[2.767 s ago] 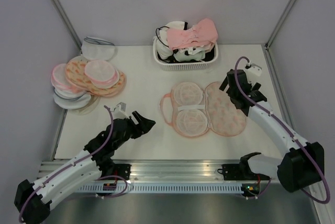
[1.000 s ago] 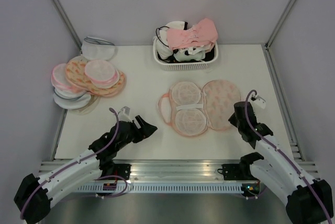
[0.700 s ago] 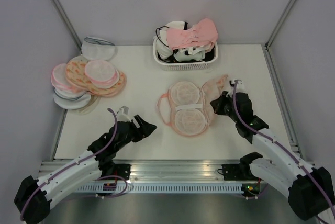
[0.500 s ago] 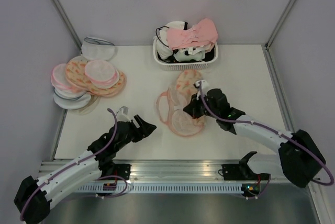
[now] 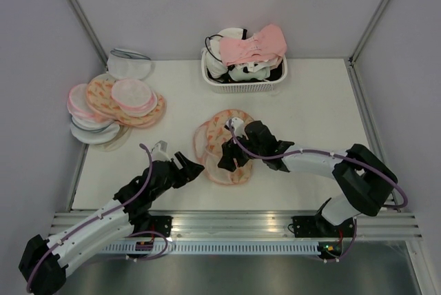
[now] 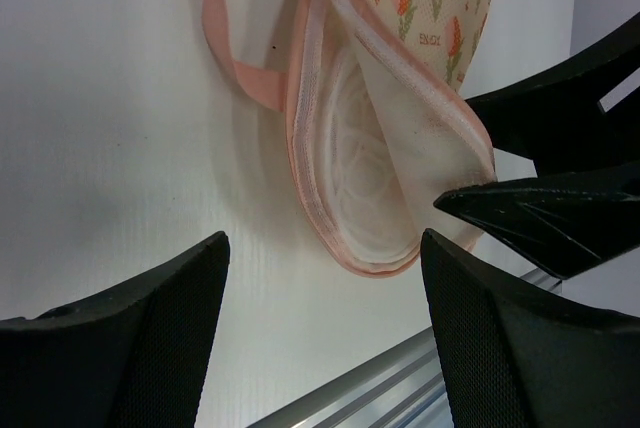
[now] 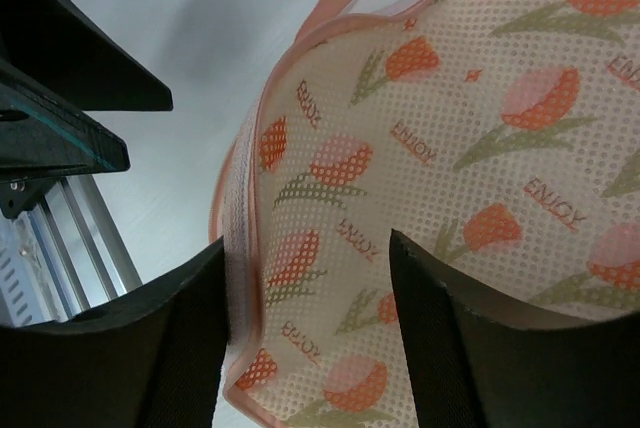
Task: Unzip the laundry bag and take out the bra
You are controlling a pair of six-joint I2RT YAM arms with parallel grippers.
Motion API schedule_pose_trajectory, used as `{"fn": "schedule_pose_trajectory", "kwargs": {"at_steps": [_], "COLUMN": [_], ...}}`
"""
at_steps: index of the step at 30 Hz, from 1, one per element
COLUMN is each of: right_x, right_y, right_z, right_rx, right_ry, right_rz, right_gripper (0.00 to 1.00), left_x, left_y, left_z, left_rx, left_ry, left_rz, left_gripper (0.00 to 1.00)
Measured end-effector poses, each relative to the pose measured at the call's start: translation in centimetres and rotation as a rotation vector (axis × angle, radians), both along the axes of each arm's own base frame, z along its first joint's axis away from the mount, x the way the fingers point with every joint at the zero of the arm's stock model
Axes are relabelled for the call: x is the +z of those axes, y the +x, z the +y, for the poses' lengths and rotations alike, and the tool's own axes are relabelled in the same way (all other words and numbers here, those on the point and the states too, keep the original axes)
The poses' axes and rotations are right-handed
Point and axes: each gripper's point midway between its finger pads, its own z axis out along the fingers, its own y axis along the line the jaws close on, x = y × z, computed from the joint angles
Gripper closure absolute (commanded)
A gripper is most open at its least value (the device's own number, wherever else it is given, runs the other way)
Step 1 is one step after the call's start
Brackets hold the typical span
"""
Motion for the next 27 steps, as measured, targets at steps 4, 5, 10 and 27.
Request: {"fn": "schedule_pose_trajectory", "kwargs": {"at_steps": [4, 5, 10, 27], "right_x": [1.4, 2.4, 9.1, 20.5], "right_y": [0.1, 0.0, -0.2, -2.6], "right_z": [-0.1, -0.2, -1.2, -13.0], "right_rx": [-0.018, -0.024, -0.068, -0.486], "right_ry": [0.027, 0.046, 0.158, 0.341], "right_rz": [-0.021, -0.034, -0.140, -0.352], "right_gripper": [0.14, 0.07, 0.02, 0.02], "left_x": [0.0, 0.0, 1.0, 4.8], "left_y": [0.0, 0.0, 0.1, 0.3], "left_z": [0.0, 0.0, -0.1, -0.8], "left_rx": [0.001, 0.000, -0.001, -0.091], "left_ry": [0.002, -0.001, -0.027, -0.051], "left_rz": [0.002, -0.001, -0.030, -0.217], "left_gripper": [0.19, 0.19, 0.18, 0.00]}}
